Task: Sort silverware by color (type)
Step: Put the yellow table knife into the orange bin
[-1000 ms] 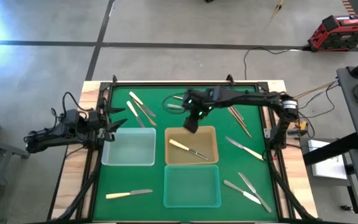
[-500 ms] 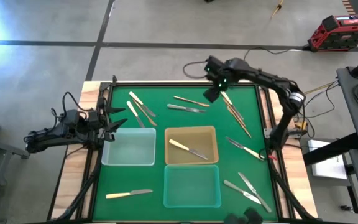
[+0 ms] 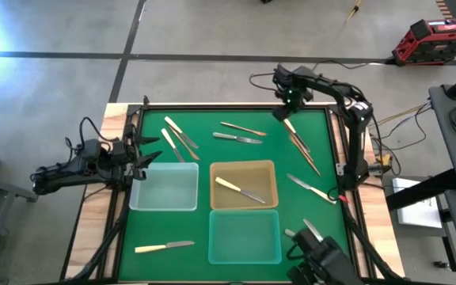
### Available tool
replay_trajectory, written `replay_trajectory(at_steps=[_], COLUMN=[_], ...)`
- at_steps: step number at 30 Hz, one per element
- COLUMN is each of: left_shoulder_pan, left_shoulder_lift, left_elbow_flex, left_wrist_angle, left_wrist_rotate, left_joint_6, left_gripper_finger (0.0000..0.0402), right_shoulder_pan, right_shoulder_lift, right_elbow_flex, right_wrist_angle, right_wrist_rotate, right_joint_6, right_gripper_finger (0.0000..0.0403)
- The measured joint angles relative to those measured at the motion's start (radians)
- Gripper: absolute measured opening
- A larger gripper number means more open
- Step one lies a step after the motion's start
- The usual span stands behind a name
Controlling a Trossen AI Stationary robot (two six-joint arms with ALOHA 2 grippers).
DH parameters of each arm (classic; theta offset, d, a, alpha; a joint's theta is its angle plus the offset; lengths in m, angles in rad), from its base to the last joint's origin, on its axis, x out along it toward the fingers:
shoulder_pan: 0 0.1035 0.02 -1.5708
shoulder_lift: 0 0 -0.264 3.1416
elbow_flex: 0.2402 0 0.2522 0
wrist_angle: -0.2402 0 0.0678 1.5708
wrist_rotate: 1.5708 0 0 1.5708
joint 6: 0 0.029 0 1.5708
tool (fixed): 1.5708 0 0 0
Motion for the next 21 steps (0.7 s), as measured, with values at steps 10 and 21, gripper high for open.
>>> replay_trajectory(at_steps=[10,21], left_shoulder_pan=[0.000,0.000], left_shoulder_lift=[0.000,0.000], left_elbow_flex=[0.000,0.000], left_wrist_angle=[0.000,0.000], left_wrist_rotate=[0.000,0.000], left_joint_6=[0.000,0.000], left_gripper_finger=[0.0192,0.0192], right_shoulder_pan=[-0.003,-0.011], right_shoulder_lift=[0.055,0.114], right_elbow_flex=[0.000,0.005], right_wrist_angle=[0.054,0.057], right_wrist_rotate=[-0.078,-0.089], right_joint_6=[-0.035,-0.035], right_gripper_finger=[0.0178,0.0178])
